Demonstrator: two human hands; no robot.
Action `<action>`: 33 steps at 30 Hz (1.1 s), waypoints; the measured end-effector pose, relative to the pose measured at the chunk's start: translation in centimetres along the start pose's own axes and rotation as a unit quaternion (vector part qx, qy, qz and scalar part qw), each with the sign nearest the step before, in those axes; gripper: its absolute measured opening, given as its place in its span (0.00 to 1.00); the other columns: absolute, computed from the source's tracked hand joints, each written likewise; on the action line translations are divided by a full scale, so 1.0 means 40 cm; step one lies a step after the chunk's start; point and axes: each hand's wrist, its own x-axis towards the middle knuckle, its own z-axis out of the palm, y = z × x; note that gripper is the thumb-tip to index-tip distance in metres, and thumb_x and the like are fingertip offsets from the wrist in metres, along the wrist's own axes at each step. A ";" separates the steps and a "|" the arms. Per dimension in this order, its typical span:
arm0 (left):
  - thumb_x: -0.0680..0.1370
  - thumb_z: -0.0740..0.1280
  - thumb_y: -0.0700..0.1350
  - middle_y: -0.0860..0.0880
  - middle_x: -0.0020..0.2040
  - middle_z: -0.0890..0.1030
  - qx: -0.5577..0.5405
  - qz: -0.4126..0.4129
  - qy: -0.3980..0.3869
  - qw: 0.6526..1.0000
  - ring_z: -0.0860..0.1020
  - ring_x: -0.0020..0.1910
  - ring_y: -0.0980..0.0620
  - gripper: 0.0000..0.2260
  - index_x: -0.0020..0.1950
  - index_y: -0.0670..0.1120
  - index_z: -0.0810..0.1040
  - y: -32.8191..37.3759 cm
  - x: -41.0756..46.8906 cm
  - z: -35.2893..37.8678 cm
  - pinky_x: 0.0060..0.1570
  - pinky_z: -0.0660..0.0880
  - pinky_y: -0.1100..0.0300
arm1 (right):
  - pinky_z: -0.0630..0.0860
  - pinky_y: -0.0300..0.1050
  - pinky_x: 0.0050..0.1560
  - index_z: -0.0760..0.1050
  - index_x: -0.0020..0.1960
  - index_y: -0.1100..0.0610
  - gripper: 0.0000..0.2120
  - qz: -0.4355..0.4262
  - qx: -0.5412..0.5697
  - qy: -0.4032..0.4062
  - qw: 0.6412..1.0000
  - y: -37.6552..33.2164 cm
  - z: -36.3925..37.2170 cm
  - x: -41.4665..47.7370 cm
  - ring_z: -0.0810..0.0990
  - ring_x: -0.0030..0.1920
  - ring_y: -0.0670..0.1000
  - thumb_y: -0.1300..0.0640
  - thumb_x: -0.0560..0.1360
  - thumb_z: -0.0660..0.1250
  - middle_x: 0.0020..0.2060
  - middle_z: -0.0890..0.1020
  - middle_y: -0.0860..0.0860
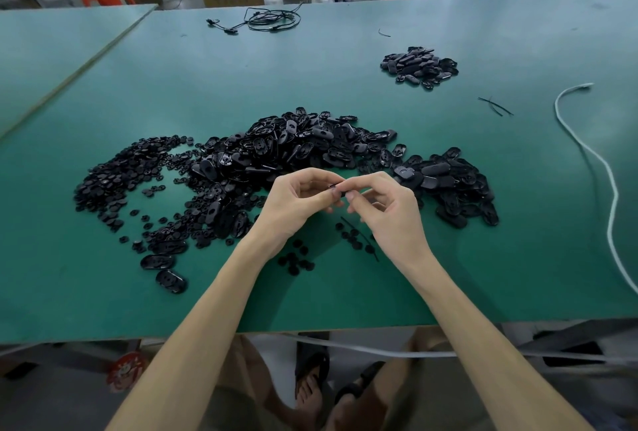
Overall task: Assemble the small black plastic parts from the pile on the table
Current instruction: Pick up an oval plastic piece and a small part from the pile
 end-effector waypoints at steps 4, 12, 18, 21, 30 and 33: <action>0.80 0.72 0.35 0.45 0.50 0.87 0.003 -0.005 -0.002 1.000 0.83 0.45 0.53 0.06 0.56 0.40 0.84 0.004 -0.001 0.001 0.48 0.80 0.60 | 0.79 0.40 0.44 0.86 0.50 0.54 0.11 -0.011 -0.003 -0.004 1.000 -0.001 0.000 -0.002 0.84 0.40 0.49 0.68 0.79 0.71 0.49 0.83 0.47; 0.77 0.69 0.28 0.48 0.42 0.86 0.027 -0.004 0.010 1.000 0.84 0.42 0.51 0.08 0.53 0.38 0.82 0.004 -0.004 0.002 0.50 0.80 0.60 | 0.82 0.56 0.46 0.87 0.48 0.55 0.10 -0.013 0.000 -0.015 1.000 0.000 0.002 -0.005 0.84 0.40 0.54 0.68 0.77 0.72 0.47 0.84 0.48; 0.75 0.73 0.33 0.47 0.43 0.86 0.014 0.002 0.009 1.000 0.83 0.42 0.51 0.06 0.51 0.39 0.83 0.003 -0.006 0.004 0.51 0.80 0.59 | 0.80 0.42 0.43 0.86 0.47 0.54 0.12 -0.010 -0.011 -0.019 1.000 -0.001 0.003 -0.006 0.83 0.37 0.52 0.70 0.77 0.72 0.46 0.83 0.47; 0.78 0.73 0.33 0.45 0.46 0.87 0.011 0.008 0.007 1.000 0.85 0.44 0.50 0.07 0.55 0.38 0.84 0.003 -0.005 0.001 0.52 0.80 0.60 | 0.78 0.37 0.41 0.86 0.48 0.56 0.10 -0.010 -0.001 -0.003 1.000 -0.006 0.001 -0.003 0.84 0.37 0.49 0.69 0.78 0.71 0.47 0.83 0.46; 0.79 0.72 0.34 0.40 0.47 0.87 0.011 0.003 0.006 1.000 0.84 0.43 0.49 0.07 0.57 0.36 0.84 0.006 0.000 -0.001 0.51 0.80 0.58 | 0.76 0.32 0.40 0.86 0.47 0.57 0.11 -0.003 0.005 -0.002 1.000 -0.015 0.002 -0.004 0.84 0.36 0.42 0.71 0.78 0.70 0.47 0.83 0.50; 0.79 0.72 0.34 0.40 0.47 0.87 0.010 0.002 0.007 1.000 0.84 0.44 0.49 0.07 0.57 0.35 0.84 0.007 -0.002 0.002 0.51 0.80 0.59 | 0.76 0.32 0.40 0.86 0.47 0.56 0.11 -0.003 0.005 0.000 1.000 -0.014 0.001 -0.005 0.83 0.36 0.42 0.70 0.78 0.70 0.47 0.83 0.49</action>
